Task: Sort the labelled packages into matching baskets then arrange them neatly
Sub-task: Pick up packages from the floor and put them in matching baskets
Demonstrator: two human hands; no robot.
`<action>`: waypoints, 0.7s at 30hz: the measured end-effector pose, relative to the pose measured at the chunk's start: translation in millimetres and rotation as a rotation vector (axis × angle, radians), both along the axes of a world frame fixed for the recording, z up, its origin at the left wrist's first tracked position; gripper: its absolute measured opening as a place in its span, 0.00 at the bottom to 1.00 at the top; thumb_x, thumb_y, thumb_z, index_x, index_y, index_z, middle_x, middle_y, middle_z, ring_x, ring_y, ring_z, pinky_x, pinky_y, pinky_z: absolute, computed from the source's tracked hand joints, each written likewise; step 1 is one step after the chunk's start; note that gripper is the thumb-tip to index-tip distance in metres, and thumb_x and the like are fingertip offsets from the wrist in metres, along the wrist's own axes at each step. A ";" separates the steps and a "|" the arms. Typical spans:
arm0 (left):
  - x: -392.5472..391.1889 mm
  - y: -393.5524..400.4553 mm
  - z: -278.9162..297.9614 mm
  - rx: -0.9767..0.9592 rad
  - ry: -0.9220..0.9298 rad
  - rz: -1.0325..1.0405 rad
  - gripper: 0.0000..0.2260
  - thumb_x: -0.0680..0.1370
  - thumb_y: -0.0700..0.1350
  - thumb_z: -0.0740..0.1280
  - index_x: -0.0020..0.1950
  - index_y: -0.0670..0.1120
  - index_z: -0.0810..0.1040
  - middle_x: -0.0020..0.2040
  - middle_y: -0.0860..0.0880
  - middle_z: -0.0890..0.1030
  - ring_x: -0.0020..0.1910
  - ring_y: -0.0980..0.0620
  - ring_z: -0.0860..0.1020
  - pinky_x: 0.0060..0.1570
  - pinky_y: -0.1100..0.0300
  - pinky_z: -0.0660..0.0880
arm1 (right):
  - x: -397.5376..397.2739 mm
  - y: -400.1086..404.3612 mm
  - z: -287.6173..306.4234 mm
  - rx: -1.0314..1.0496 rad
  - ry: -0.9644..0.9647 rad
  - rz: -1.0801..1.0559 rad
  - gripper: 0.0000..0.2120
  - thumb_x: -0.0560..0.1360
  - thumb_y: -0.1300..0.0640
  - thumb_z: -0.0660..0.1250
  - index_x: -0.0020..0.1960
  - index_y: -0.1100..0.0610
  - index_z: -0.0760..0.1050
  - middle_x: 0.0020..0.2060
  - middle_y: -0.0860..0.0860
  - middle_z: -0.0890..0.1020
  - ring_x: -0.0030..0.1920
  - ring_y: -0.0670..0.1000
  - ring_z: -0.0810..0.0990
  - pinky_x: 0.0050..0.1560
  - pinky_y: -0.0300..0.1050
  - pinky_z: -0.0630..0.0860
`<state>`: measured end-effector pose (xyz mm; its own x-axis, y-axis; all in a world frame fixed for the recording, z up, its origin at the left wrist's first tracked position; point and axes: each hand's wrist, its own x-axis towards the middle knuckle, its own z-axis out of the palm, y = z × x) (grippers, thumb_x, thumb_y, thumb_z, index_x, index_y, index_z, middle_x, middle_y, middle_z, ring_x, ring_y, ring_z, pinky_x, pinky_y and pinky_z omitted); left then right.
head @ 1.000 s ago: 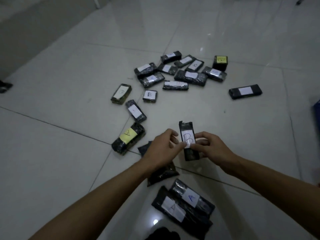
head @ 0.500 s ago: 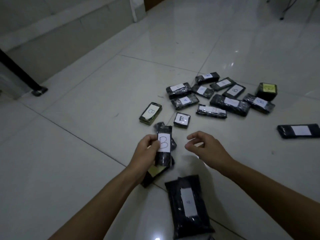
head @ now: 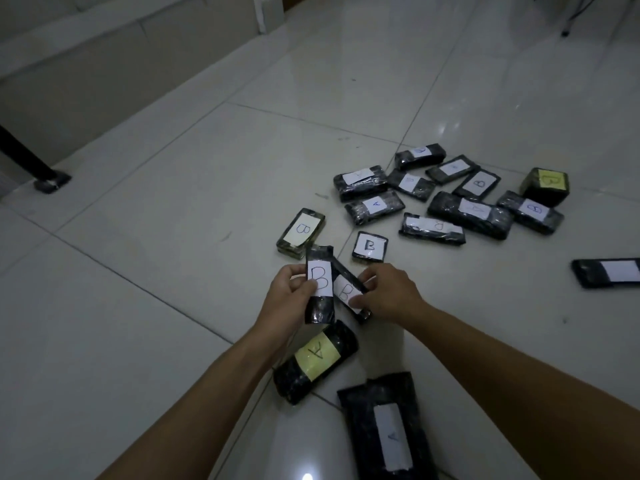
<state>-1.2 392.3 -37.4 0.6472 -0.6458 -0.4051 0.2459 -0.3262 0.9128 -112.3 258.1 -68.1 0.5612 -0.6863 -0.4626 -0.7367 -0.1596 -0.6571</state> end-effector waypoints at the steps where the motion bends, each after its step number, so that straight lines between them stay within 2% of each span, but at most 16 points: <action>1: -3.9 -5.5 3.7 -0.015 -0.005 -0.016 0.09 0.79 0.35 0.61 0.59 0.43 0.73 0.42 0.50 0.83 0.36 0.57 0.82 0.35 0.63 0.78 | -10.2 -6.2 4.9 0.001 -0.015 -0.014 0.19 0.67 0.53 0.79 0.53 0.52 0.76 0.51 0.49 0.80 0.50 0.51 0.79 0.46 0.45 0.76; 4: -21.7 -29.2 17.3 -0.052 -0.026 -0.094 0.09 0.79 0.35 0.62 0.59 0.42 0.72 0.43 0.49 0.82 0.37 0.56 0.82 0.38 0.62 0.79 | -50.1 -30.5 25.5 -0.014 -0.077 -0.094 0.17 0.66 0.54 0.80 0.51 0.51 0.77 0.47 0.48 0.81 0.46 0.50 0.81 0.49 0.52 0.81; 7: -50.7 -63.6 33.8 -0.072 -0.059 -0.197 0.09 0.79 0.34 0.62 0.58 0.42 0.72 0.43 0.49 0.82 0.36 0.58 0.81 0.38 0.63 0.78 | -105.3 -59.0 55.8 -0.045 -0.100 -0.142 0.16 0.68 0.54 0.79 0.52 0.50 0.77 0.46 0.47 0.81 0.44 0.49 0.82 0.47 0.49 0.82; 12: -120.5 -130.9 64.2 -0.096 -0.116 -0.417 0.10 0.78 0.35 0.63 0.58 0.43 0.70 0.49 0.45 0.83 0.43 0.51 0.81 0.45 0.56 0.78 | -215.0 -109.9 105.9 -0.102 -0.188 -0.287 0.16 0.69 0.58 0.78 0.53 0.54 0.77 0.45 0.52 0.85 0.42 0.52 0.84 0.36 0.45 0.80; 14: -166.6 -164.0 79.1 -0.107 -0.140 -0.534 0.11 0.78 0.34 0.64 0.58 0.44 0.70 0.49 0.45 0.83 0.46 0.50 0.81 0.47 0.55 0.78 | -277.1 -130.1 122.0 -0.131 -0.226 -0.397 0.15 0.68 0.59 0.78 0.52 0.54 0.77 0.44 0.53 0.86 0.40 0.51 0.84 0.34 0.44 0.76; 17: -238.6 -208.8 99.8 -0.130 -0.188 -0.674 0.13 0.77 0.34 0.66 0.58 0.44 0.70 0.51 0.43 0.82 0.49 0.47 0.81 0.51 0.51 0.79 | -365.9 -151.3 143.0 -0.183 -0.264 -0.549 0.18 0.69 0.58 0.78 0.54 0.53 0.74 0.44 0.52 0.85 0.42 0.52 0.83 0.37 0.45 0.76; 21: -342.0 -251.4 113.0 -0.125 -0.233 -0.861 0.11 0.77 0.35 0.65 0.58 0.44 0.71 0.48 0.42 0.82 0.43 0.46 0.80 0.44 0.53 0.77 | -491.7 -163.9 145.8 -0.272 -0.244 -0.810 0.19 0.65 0.58 0.79 0.49 0.53 0.73 0.42 0.54 0.84 0.38 0.53 0.84 0.38 0.49 0.80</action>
